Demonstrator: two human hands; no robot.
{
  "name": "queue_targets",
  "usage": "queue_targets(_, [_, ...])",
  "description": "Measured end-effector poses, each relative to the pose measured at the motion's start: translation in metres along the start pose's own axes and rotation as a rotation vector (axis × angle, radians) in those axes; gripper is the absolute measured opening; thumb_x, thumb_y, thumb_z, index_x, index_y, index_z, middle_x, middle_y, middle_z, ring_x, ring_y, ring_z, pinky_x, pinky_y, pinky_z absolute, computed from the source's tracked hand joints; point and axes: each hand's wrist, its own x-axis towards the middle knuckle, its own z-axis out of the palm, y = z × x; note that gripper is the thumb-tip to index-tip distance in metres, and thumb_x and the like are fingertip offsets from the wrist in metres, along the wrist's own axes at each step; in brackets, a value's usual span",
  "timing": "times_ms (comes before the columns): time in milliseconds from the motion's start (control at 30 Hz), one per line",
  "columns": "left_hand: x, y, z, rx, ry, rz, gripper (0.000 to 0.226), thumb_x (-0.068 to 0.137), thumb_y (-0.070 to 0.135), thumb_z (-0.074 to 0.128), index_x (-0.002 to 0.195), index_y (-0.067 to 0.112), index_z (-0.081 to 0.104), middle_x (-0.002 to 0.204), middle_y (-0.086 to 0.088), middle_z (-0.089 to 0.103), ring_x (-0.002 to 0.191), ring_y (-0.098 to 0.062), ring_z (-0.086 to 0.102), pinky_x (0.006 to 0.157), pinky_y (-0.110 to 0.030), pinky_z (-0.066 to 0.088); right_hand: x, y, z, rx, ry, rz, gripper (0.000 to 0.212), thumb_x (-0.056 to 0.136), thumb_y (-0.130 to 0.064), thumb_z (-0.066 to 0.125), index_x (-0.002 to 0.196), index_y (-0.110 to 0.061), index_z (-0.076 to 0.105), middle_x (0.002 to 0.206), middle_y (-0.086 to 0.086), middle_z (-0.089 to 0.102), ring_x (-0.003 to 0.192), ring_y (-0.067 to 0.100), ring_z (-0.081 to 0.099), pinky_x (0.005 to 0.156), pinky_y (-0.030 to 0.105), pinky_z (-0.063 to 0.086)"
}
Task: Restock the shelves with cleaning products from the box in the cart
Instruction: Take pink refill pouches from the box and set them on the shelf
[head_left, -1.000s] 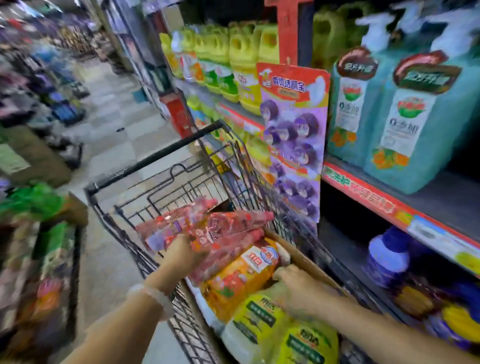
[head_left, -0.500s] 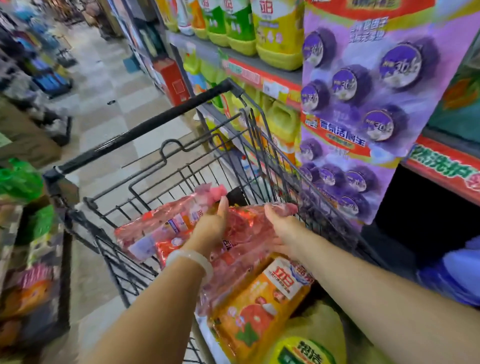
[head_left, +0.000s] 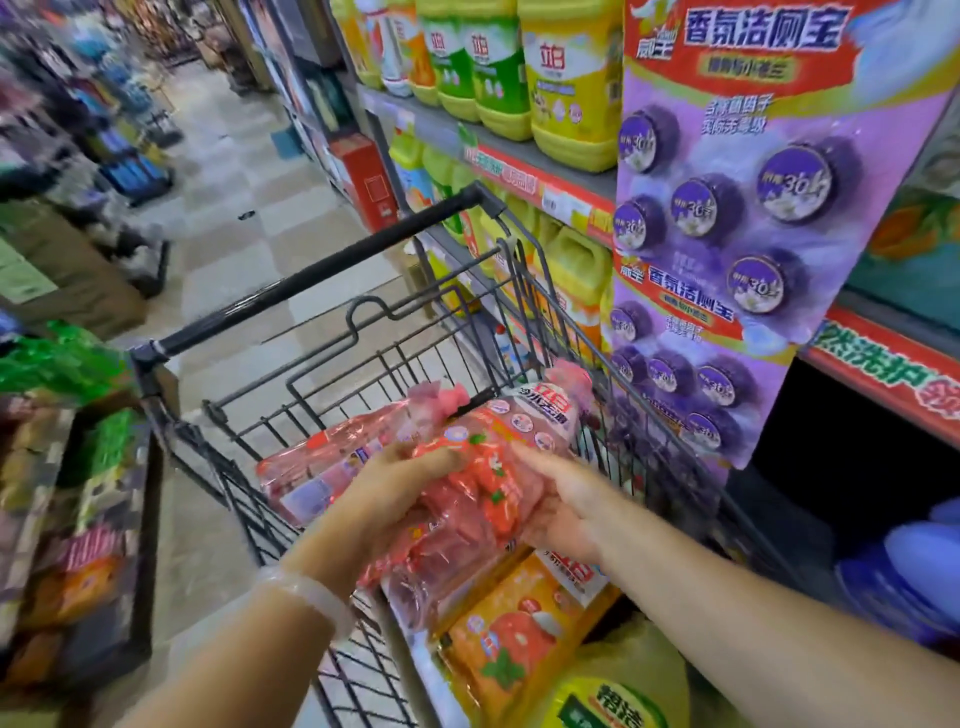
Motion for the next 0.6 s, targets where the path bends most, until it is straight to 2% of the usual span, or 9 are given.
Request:
queue_targets(67, [-0.024, 0.003, -0.011, 0.012, -0.057, -0.021, 0.020, 0.080, 0.002, 0.067, 0.098, 0.009, 0.061, 0.083, -0.011, 0.072, 0.069, -0.024, 0.065, 0.056, -0.026, 0.054, -0.013, 0.005, 0.005, 0.035, -0.031, -0.063, 0.010, 0.087, -0.019, 0.063, 0.085, -0.009, 0.066, 0.068, 0.006, 0.072, 0.056, 0.018, 0.067, 0.055, 0.030, 0.055])
queue_targets(133, [-0.045, 0.009, -0.017, 0.026, -0.105, -0.034, 0.035, 0.080, 0.001, 0.066, 0.114, 0.001, 0.057, 0.100, -0.018, 0.070, 0.085, -0.031, 0.063, 0.065, -0.029, 0.056, -0.030, 0.004, 0.010, 0.005, -0.026, -0.121, 0.020, 0.077, -0.017, 0.072, 0.095, -0.010, 0.068, 0.084, 0.009, 0.073, 0.069, 0.022, 0.068, 0.068, 0.037, 0.055])
queue_targets(200, [-0.061, 0.016, -0.019, 0.017, -0.135, -0.021, 0.058, 0.076, 0.001, 0.070, 0.129, -0.002, 0.046, 0.111, -0.019, 0.066, 0.090, -0.030, 0.064, 0.072, -0.031, 0.056, -0.050, -0.003, 0.013, -0.048, -0.033, -0.165, 0.021, 0.070, -0.017, 0.076, 0.088, -0.009, 0.069, 0.077, 0.008, 0.074, 0.063, 0.020, 0.070, 0.067, 0.034, 0.057])
queue_targets(267, [-0.078, 0.025, -0.018, 0.014, -0.171, 0.010, 0.082, 0.064, 0.001, 0.080, 0.135, 0.000, 0.040, 0.123, -0.019, 0.059, 0.099, -0.029, 0.065, 0.079, -0.034, 0.057, -0.075, -0.012, 0.014, -0.112, -0.027, -0.236, 0.027, 0.066, -0.018, 0.079, 0.089, -0.010, 0.067, 0.072, 0.004, 0.074, 0.057, 0.015, 0.069, 0.063, 0.030, 0.056])
queue_targets(300, [-0.089, 0.031, -0.016, 0.024, -0.207, 0.031, 0.084, 0.058, 0.002, 0.081, 0.132, 0.002, 0.042, 0.123, -0.019, 0.059, 0.098, -0.027, 0.066, 0.078, -0.033, 0.058, -0.089, -0.018, 0.014, -0.150, -0.027, -0.277, 0.029, 0.067, -0.017, 0.079, 0.092, -0.012, 0.065, 0.072, 0.003, 0.074, 0.057, 0.014, 0.069, 0.063, 0.030, 0.055])
queue_targets(400, [-0.130, 0.050, -0.006, 0.075, -0.329, 0.116, 0.064, 0.054, 0.002, 0.073, 0.115, 0.000, 0.055, 0.101, -0.014, 0.068, 0.080, -0.020, 0.069, 0.072, -0.027, 0.059, -0.138, -0.034, 0.014, -0.267, -0.055, -0.458, 0.027, 0.072, -0.007, 0.076, 0.097, -0.011, 0.066, 0.079, 0.005, 0.073, 0.065, 0.018, 0.068, 0.069, 0.034, 0.055])
queue_targets(433, [-0.145, 0.056, -0.001, 0.085, -0.339, 0.142, 0.065, 0.054, 0.004, 0.074, 0.116, -0.001, 0.056, 0.099, -0.014, 0.068, 0.080, -0.021, 0.069, 0.076, -0.031, 0.058, -0.156, -0.038, 0.015, -0.312, -0.065, -0.522, 0.031, 0.072, -0.004, 0.076, 0.101, -0.008, 0.066, 0.083, 0.006, 0.073, 0.069, 0.019, 0.068, 0.071, 0.035, 0.056])
queue_targets(533, [-0.192, 0.070, 0.014, 0.076, -0.313, 0.256, 0.078, 0.043, 0.014, 0.085, 0.115, 0.004, 0.058, 0.101, -0.015, 0.069, 0.087, -0.029, 0.064, 0.094, -0.052, 0.044, -0.217, -0.050, 0.016, -0.411, -0.078, -0.703, 0.040, 0.068, 0.004, 0.077, 0.104, -0.006, 0.063, 0.081, 0.000, 0.073, 0.067, 0.011, 0.070, 0.061, 0.026, 0.058])
queue_targets(600, [-0.224, 0.081, 0.025, 0.055, -0.304, 0.353, 0.087, 0.031, 0.022, 0.089, 0.111, 0.007, 0.060, 0.107, -0.019, 0.068, 0.093, -0.033, 0.061, 0.097, -0.058, 0.038, -0.258, -0.057, 0.017, -0.482, -0.072, -0.787, 0.052, 0.060, -0.004, 0.085, 0.108, -0.005, 0.063, 0.094, 0.007, 0.073, 0.081, 0.016, 0.072, 0.074, 0.033, 0.059])
